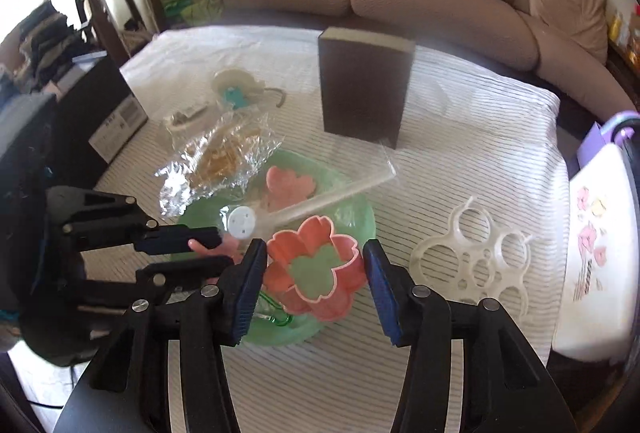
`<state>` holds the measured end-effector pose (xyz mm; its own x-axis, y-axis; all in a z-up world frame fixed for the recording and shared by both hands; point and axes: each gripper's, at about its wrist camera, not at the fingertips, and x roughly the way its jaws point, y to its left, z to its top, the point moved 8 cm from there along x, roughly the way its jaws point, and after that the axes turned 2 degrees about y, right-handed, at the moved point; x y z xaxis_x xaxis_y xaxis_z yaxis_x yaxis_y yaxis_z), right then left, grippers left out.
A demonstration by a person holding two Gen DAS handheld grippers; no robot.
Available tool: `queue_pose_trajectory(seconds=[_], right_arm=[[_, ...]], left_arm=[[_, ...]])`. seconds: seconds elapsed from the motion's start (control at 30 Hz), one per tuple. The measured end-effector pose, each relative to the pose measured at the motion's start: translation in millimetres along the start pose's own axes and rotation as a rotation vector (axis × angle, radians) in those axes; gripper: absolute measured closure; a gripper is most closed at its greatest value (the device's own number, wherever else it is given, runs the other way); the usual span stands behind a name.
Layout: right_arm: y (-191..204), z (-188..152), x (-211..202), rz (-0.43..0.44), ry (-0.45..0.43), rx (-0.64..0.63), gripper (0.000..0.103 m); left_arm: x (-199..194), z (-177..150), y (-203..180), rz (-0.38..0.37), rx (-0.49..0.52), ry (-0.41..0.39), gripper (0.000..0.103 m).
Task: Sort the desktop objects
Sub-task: 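Grasp the pink flower cutter with the right gripper while the left grasps a pink clip from the green plate, then carry both pink items over the purple bowl and open both grippers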
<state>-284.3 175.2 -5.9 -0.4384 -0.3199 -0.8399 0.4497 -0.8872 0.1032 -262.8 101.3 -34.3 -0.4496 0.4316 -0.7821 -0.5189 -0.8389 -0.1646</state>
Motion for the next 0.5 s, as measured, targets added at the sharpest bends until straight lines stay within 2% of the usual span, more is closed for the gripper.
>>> queue_pose_trajectory(seconds=[0.13, 0.27, 0.4, 0.5], right_arm=[[-1, 0, -23, 0.082, -0.042, 0.102, 0.051], [7, 6, -45, 0.134, -0.074, 0.158, 0.051], [30, 18, -73, 0.171, -0.098, 0.161, 0.051], [62, 33, -96, 0.198, -0.111, 0.130, 0.051]], left_arm=[[-25, -1, -1, -0.017, -0.021, -0.025, 0.089], [-69, 3, 4, -0.055, -0.072, -0.058, 0.089], [-123, 10, 19, -0.117, -0.163, -0.086, 0.089], [-172, 17, 39, -0.125, -0.204, -0.111, 0.089]])
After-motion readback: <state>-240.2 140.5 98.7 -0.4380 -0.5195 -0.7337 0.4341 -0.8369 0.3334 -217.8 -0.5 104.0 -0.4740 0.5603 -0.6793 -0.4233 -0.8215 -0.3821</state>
